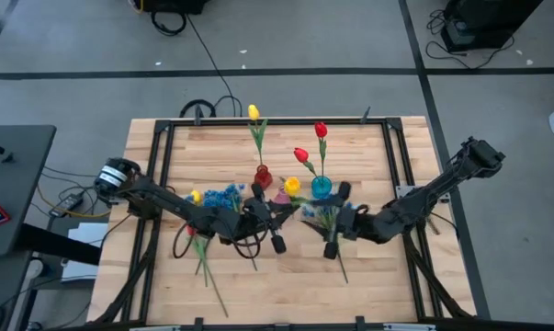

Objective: Sort flowers into vase by color
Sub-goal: Put the yellow tulip into the red transparent vase

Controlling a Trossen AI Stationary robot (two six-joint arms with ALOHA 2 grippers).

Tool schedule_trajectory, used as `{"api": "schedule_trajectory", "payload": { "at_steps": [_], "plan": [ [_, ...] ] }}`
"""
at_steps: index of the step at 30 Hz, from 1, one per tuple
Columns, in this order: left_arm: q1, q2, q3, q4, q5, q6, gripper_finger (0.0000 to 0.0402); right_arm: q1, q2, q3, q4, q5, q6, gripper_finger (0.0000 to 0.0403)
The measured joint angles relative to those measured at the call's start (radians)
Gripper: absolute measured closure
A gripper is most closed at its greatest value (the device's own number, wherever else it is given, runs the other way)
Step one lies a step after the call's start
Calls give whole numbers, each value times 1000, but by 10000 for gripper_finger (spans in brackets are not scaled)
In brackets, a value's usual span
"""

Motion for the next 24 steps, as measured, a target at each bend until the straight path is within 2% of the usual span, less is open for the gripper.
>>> {"api": "schedule_trajectory", "payload": {
  "at_steps": [4, 7, 10, 16, 24],
  "plan": [
    [-3, -129, 0, -187, -39, -25, 385, 60, -99, 0, -121, 119, 6, 122],
    [1, -191, -13, -266, -75, -23, 385, 88, -151, 0, -229, 157, 71, 111],
    [12, -229, -57, -279, -113, -7, 385, 103, -168, -24, -297, 158, 164, 108],
    [71, -283, -177, -217, -151, 7, 385, 120, -173, -112, -265, 208, 221, 115],
    [236, -316, -301, -103, -32, -18, 385, 117, -202, -177, -235, 218, 224, 123]
  ]
}}
